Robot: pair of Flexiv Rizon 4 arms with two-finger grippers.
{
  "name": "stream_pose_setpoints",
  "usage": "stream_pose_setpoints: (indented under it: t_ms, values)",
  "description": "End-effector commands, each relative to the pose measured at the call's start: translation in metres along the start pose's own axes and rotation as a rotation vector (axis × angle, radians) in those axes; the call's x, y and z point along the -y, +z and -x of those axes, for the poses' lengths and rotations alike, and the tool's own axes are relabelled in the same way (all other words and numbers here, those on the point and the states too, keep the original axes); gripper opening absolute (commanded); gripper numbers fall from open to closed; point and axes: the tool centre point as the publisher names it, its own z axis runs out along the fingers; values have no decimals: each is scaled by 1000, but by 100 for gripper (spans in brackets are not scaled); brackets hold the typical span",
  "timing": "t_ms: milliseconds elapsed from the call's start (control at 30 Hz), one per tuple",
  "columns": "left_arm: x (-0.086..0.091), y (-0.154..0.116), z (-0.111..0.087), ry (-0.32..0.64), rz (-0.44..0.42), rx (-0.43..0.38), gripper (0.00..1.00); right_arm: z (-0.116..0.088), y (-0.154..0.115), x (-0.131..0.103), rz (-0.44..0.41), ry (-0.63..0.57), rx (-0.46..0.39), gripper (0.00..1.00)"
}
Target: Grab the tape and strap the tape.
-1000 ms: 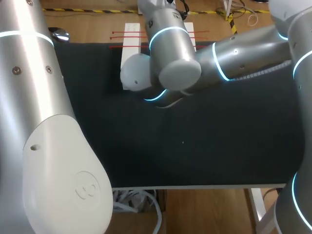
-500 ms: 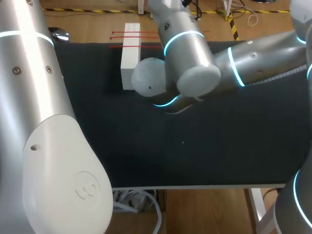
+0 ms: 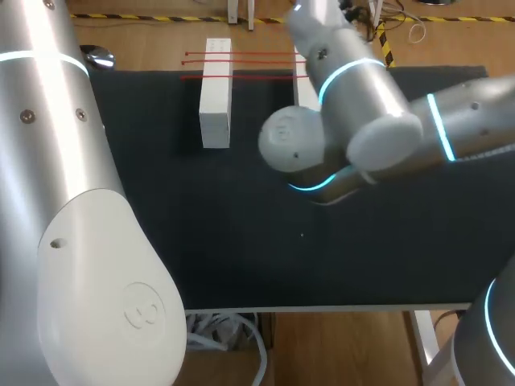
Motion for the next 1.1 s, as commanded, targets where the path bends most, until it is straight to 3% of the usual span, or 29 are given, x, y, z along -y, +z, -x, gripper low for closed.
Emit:
stream_pose_setpoints:
  t_ms: [33, 200, 233, 267, 433, 567, 600, 633, 667, 767, 1100]
  values:
    - [1, -2, 2, 0, 6, -6, 0, 15, -5, 28, 5, -32, -228, 38]
    - [1, -2, 2, 0, 6, -6, 0, 28, 0, 58, -35, -72, -231, 37]
    - [1, -2, 2, 0, 6, -6, 0, 33, 2, 66, -42, -92, -222, 28]
    - [1, -2, 2, 0, 6, -6, 0, 35, 4, 72, -50, -100, -218, 27]
    - [1, -2, 2, 0, 6, -6, 0, 45, 18, 98, -73, -149, -180, 29]
    - [1, -2, 2, 0, 6, -6, 0, 45, 27, 105, -60, -150, -168, 30]
    - [1, -2, 2, 0, 6, -6, 0, 44, 29, 104, -45, -135, -175, 37]
    - [1, -2, 2, 0, 6, -6, 0, 43, 30, 102, -37, -114, -180, 74]
    - [1, -2, 2, 0, 6, -6, 0, 43, 31, 100, -24, -93, -187, 100]
    - [1, -2, 2, 0, 6, -6, 0, 39, 35, 91, 54, -65, -204, 100]
    - [1, -2, 2, 0, 6, -6, 0, 39, 35, 91, 54, -65, -204, 100]
